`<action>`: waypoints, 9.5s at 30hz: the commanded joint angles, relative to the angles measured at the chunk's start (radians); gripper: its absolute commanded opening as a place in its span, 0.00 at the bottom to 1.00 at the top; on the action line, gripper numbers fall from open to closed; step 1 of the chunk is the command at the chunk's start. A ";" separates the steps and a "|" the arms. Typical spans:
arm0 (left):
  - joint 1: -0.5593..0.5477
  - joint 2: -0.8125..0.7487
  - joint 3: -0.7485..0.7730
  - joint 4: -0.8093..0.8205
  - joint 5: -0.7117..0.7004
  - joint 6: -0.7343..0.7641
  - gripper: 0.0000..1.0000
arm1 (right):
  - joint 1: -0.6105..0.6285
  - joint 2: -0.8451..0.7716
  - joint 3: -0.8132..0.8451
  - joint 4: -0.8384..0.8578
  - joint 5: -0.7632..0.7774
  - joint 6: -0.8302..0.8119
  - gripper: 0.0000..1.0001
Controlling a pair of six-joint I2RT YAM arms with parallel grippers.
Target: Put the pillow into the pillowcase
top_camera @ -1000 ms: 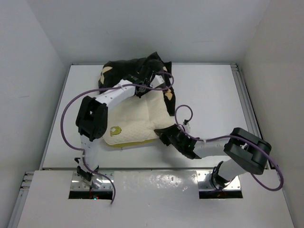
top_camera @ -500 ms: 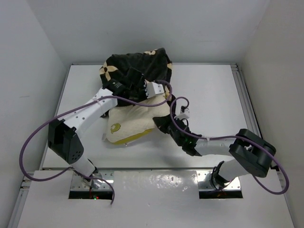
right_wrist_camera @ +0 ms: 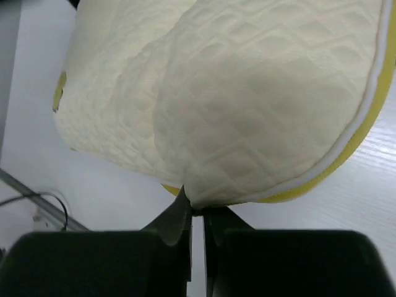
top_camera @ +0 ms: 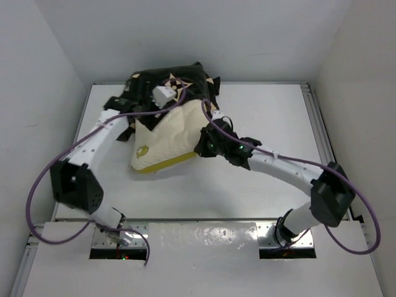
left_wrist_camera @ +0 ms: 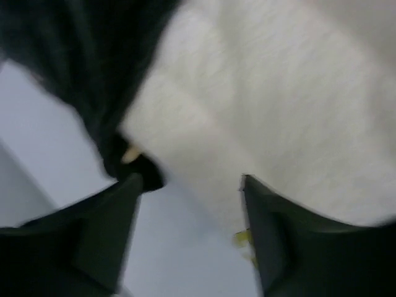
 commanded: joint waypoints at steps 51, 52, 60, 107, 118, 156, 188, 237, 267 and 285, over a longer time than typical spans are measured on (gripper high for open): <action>0.351 0.354 -0.093 0.074 0.215 0.006 0.00 | -0.341 0.684 0.418 -0.036 -0.091 0.017 0.68; 0.348 0.355 -0.093 0.068 0.224 0.003 0.00 | -0.345 0.701 0.456 -0.056 -0.067 0.080 0.63; 0.354 0.398 -0.085 0.014 0.280 -0.040 0.00 | -0.376 0.793 0.486 -0.159 0.015 0.180 0.00; 0.382 0.640 0.499 -0.535 0.262 0.033 0.00 | -0.845 -0.087 0.368 -0.042 -0.363 0.693 0.00; 0.371 0.437 0.387 -0.336 0.248 -0.055 0.49 | -0.615 -0.290 -0.165 0.008 -0.285 0.712 0.00; -0.640 -0.081 -0.623 0.259 0.174 0.214 1.00 | -0.624 -0.587 -0.414 -0.262 -0.124 0.410 0.00; -0.342 -0.036 -0.050 0.318 -0.225 0.010 0.00 | -0.588 -0.569 -0.425 -0.273 -0.521 -0.090 0.00; -0.299 0.129 0.395 0.278 -0.157 -0.201 0.00 | -0.189 -0.302 -0.346 0.936 -0.509 0.092 0.00; -0.454 0.183 0.320 0.230 -0.219 0.029 0.00 | -0.134 -0.388 0.389 0.499 -0.407 0.042 0.00; -0.465 0.194 0.306 0.129 0.105 -0.046 0.00 | -0.154 -0.730 0.096 -0.084 0.384 -0.021 0.01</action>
